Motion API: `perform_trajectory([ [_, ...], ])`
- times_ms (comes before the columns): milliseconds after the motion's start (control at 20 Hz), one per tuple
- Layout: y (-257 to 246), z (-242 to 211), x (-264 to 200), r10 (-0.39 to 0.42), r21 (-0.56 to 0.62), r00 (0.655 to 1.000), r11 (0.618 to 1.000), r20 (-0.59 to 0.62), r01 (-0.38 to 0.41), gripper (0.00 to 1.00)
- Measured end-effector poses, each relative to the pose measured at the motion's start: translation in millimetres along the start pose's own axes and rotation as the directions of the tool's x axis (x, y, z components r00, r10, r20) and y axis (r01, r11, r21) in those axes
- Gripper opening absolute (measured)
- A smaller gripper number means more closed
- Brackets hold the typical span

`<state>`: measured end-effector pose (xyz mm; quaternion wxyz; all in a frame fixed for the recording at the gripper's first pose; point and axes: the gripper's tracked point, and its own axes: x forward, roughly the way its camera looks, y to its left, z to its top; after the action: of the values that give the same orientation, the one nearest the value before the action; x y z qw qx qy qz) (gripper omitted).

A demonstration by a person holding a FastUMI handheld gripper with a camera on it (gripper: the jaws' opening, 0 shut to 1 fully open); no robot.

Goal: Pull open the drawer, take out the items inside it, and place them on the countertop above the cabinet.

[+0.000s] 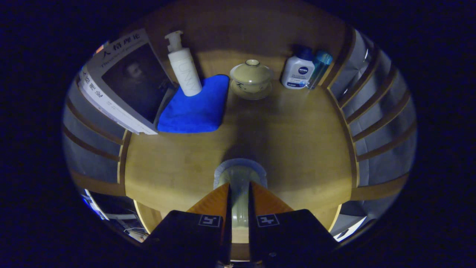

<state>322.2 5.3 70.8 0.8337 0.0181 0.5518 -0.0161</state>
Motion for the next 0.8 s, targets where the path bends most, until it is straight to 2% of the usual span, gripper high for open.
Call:
perform_trajectory([
  [50,-0.4,1.6,-0.9,0.002,-0.003,1.000,1.000,0.000,-0.002,0.22],
  [400,-8.1,6.3,3.4,-0.010,-0.005,0.998,1.000,0.066,0.011,0.42],
  [550,-4.2,8.1,2.7,0.035,0.005,0.995,0.999,0.098,-0.036,0.50],
  [800,-3.4,10.9,-13.8,0.044,0.005,0.982,0.999,0.183,-0.045,0.50],
])
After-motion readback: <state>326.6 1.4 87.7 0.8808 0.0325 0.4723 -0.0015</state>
